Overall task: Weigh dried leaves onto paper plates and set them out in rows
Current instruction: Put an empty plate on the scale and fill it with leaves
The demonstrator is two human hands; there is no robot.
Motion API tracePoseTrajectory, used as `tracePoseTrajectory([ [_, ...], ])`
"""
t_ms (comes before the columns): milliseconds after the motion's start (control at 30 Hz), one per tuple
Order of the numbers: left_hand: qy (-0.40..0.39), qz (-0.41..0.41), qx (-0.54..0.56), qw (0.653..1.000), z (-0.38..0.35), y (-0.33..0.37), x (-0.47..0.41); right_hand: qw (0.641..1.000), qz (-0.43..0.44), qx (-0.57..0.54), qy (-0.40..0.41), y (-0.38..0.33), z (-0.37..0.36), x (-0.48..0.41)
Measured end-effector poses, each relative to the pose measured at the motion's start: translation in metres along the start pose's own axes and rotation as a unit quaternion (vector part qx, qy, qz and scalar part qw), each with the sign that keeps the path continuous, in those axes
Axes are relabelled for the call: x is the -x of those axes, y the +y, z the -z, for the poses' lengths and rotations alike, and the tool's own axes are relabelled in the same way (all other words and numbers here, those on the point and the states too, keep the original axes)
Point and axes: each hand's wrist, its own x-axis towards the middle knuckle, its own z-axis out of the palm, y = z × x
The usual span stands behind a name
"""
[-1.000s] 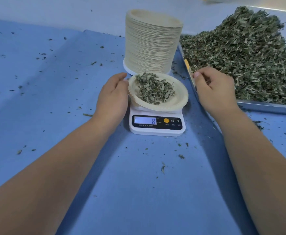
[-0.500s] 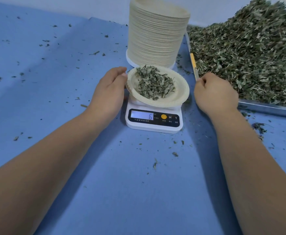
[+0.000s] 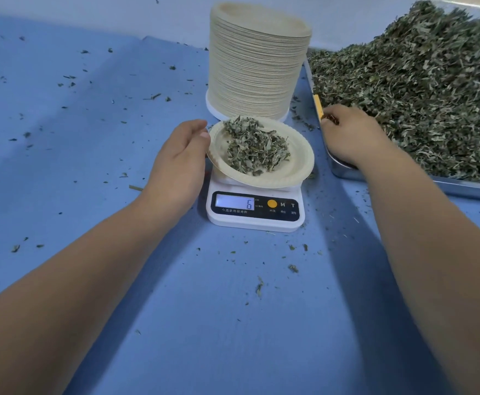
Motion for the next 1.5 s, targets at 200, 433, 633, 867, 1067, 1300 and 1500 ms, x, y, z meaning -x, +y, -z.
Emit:
tracePoseTrajectory([
  [200, -0.001, 0.013, 0.005, 1.0, 0.0, -0.001, -0.002, 0.994, -0.061, 0.008, -0.091, -0.012, -0.001, -0.023],
  [433, -0.003, 0.018, 0.003, 1.0, -0.001, 0.001, -0.001, 0.997, -0.056, 0.033, -0.048, -0.009, 0.001, -0.006],
  [633, -0.003, 0.016, -0.002, 1.0, -0.003, 0.003, 0.002, 0.991, -0.036, -0.024, 0.127, 0.004, 0.011, 0.02],
  [867, 0.005, 0.015, 0.006, 1.0, -0.003, 0.004, -0.001, 0.997, -0.065, -0.035, 0.023, 0.006, 0.01, 0.031],
  [1067, 0.002, 0.017, 0.005, 1.0, -0.004, 0.002, -0.001, 0.994, -0.081, -0.067, -0.01, 0.011, 0.01, 0.023],
  [1300, 0.001, 0.014, 0.0, 1.0, -0.002, 0.004, 0.0, 0.983, -0.036, -0.085, 0.16, 0.022, 0.017, 0.027],
  [1500, 0.001, 0.02, 0.001, 1.0, -0.002, 0.003, -0.001, 0.974, -0.023, -0.089, 0.206, 0.021, 0.016, 0.032],
])
